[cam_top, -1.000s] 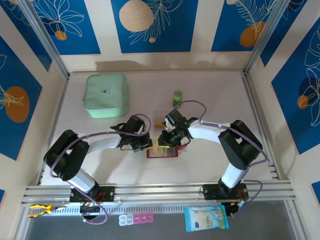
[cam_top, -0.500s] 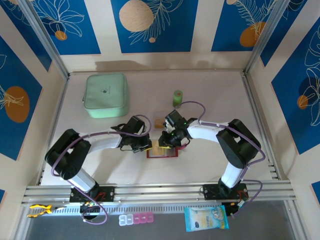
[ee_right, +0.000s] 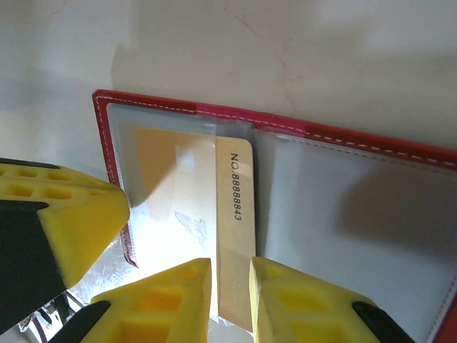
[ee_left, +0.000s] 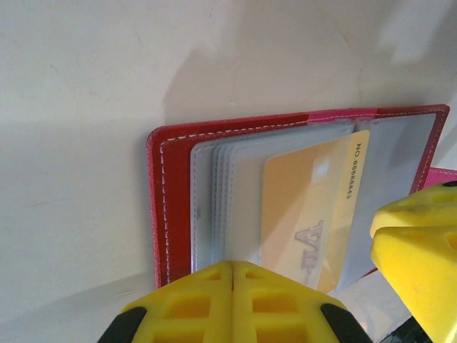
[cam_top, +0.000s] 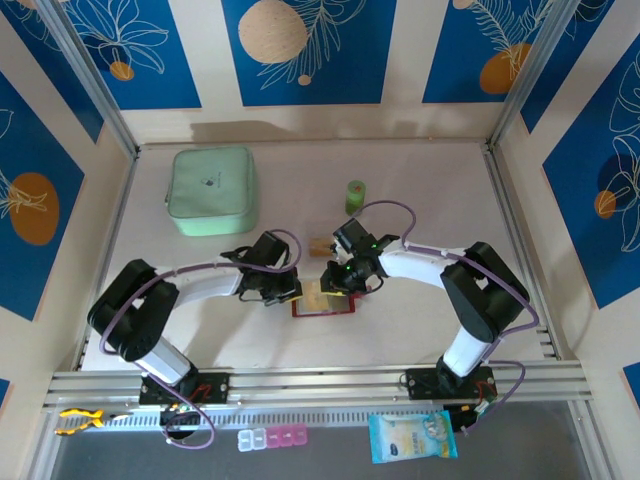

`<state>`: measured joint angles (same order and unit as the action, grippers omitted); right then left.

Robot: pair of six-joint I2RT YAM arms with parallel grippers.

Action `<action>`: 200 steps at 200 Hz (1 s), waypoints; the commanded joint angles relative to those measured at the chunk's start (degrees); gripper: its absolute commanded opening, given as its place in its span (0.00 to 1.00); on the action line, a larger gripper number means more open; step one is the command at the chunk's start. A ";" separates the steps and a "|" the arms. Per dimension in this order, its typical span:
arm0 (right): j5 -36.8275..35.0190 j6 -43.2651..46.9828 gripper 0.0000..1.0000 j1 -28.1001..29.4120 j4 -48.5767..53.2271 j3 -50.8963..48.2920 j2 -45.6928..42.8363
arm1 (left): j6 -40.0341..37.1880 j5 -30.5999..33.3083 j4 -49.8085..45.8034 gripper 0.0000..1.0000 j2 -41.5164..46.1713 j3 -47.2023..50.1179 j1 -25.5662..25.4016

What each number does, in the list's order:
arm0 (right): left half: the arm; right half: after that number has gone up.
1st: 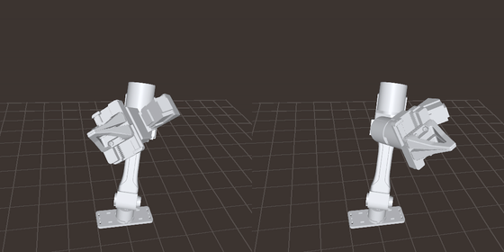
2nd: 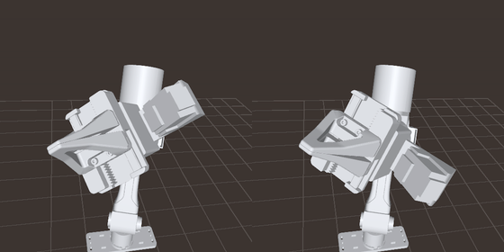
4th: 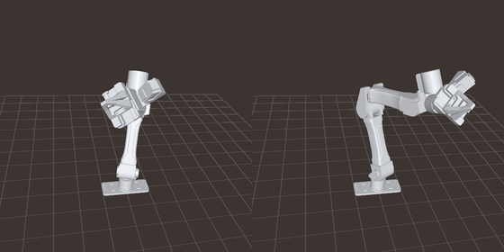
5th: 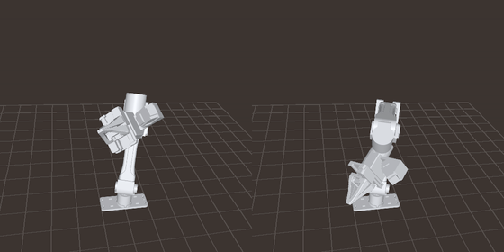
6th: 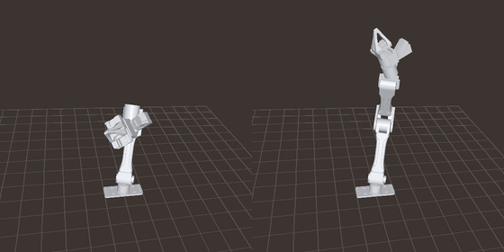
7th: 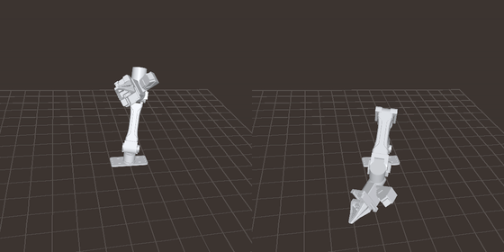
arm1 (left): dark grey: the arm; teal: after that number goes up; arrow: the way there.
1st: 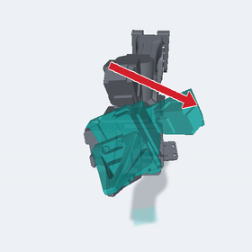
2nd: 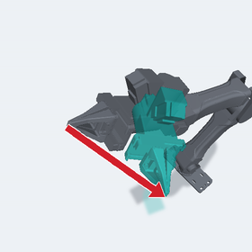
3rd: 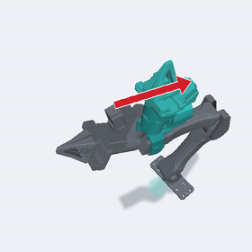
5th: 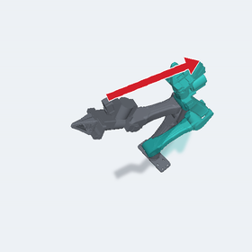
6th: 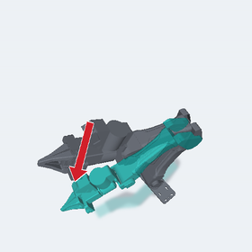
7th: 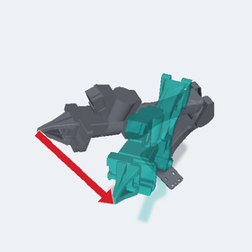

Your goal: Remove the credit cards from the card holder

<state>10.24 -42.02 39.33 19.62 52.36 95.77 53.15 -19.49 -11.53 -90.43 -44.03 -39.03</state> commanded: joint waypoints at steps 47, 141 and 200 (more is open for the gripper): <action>2.77 -0.87 0.23 -0.79 -2.74 -0.49 0.63 | -1.47 -1.00 -0.94 0.03 0.66 -3.07 -1.31; 5.24 -1.57 0.20 -1.26 -6.31 0.86 3.99 | -2.53 0.53 -2.25 0.02 -1.77 -1.85 -1.40; 6.63 -1.75 0.18 -1.36 -7.75 0.97 4.30 | -3.14 1.38 -3.24 0.02 -1.97 -1.61 -1.37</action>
<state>14.39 -43.16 38.33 12.86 51.92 99.24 51.46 -19.14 -12.97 -91.70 -45.80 -39.94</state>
